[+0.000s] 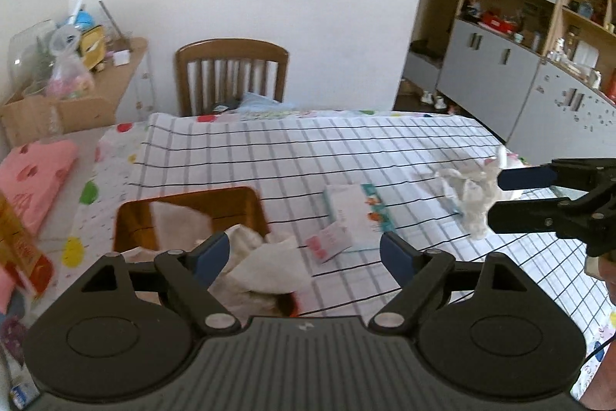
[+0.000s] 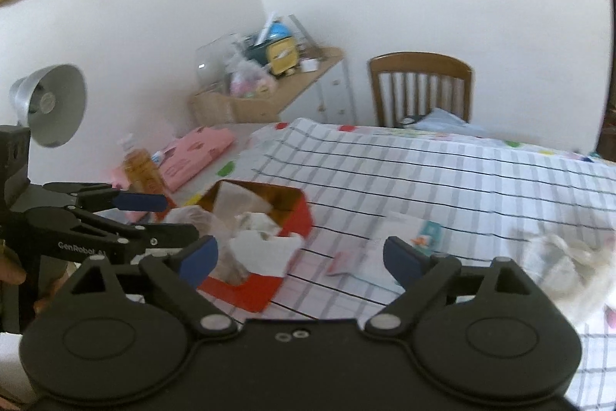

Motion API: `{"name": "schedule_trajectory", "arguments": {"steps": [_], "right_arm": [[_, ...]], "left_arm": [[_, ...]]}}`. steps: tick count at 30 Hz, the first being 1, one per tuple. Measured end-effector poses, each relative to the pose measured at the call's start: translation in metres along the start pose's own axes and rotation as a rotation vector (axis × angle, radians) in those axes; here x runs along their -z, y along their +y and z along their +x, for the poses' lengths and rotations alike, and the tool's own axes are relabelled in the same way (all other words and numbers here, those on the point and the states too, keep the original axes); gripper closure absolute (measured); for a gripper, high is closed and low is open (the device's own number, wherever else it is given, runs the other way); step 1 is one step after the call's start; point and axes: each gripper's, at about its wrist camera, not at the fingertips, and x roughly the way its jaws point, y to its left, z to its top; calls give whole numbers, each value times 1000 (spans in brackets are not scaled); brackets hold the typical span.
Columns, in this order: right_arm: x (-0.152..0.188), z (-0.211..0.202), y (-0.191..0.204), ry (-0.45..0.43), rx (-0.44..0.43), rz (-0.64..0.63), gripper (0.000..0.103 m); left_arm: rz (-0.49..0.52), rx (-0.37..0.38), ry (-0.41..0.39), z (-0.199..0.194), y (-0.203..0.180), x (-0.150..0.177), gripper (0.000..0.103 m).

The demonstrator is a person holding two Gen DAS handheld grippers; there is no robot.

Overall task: Organize soft objects
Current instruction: 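Move both tools back over the items on the table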

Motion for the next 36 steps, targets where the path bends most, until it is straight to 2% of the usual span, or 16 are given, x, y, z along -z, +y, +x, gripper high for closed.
{"name": "schedule_trajectory", "arguments": {"steps": [2, 7, 12, 15, 20, 24, 36], "right_arm": [[5, -9, -10, -7, 27, 17, 8], [16, -25, -40, -13, 101, 60, 7], [25, -34, -69, -7, 153, 105, 6], [28, -35, -84, 4, 169, 114, 6], [31, -32, -107, 44, 174, 105, 7], [33, -27, -127, 78, 184, 97, 7], [37, -10, -177, 118, 203, 142, 7]], "left_arm": [[4, 10, 2, 7, -7, -2, 9], [8, 36, 4, 29, -25, -6, 8], [10, 32, 31, 57, -38, -3, 6], [40, 61, 70, 77, -44, 0, 6], [156, 115, 122, 104, -54, 5, 6], [186, 148, 150, 123, -53, 3, 6], [257, 127, 302, 184, -34, -3, 7]]}}
